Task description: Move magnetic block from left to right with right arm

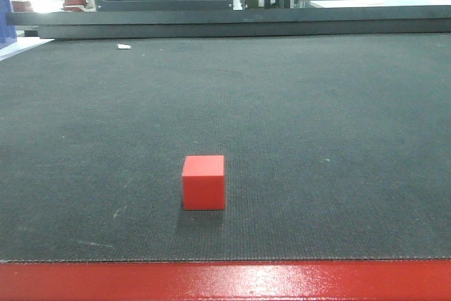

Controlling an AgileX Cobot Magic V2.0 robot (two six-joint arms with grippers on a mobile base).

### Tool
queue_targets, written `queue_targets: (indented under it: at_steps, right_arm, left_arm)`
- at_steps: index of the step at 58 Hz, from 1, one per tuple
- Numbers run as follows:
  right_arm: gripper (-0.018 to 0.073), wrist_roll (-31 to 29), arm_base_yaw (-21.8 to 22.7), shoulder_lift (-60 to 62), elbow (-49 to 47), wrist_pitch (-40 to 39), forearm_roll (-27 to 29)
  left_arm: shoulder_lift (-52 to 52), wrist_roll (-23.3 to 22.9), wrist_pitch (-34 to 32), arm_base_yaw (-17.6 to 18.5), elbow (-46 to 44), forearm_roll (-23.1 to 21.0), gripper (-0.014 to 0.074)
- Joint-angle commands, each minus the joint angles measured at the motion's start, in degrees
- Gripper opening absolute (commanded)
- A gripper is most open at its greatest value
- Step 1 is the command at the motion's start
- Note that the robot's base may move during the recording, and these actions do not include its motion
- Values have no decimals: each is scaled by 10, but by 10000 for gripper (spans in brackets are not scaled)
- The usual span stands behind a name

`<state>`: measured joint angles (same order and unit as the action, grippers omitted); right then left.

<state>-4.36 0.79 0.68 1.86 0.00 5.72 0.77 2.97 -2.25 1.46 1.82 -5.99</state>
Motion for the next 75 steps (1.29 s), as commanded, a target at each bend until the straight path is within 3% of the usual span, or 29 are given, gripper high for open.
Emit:
queue_targets:
  at_steps: [1, 57, 75]
  right_arm:
    - [34, -5, 3, 12, -1, -54, 0]
    - [34, 8, 3, 11, -6, -53, 5]
    - [34, 17, 2, -67, -103, 71, 4]
  left_arm:
    - [7, 0, -50, -1, 4, -3, -126]
    - [7, 0, -50, -1, 4, -3, -126]
    - [7, 0, -50, -1, 4, -3, -126]
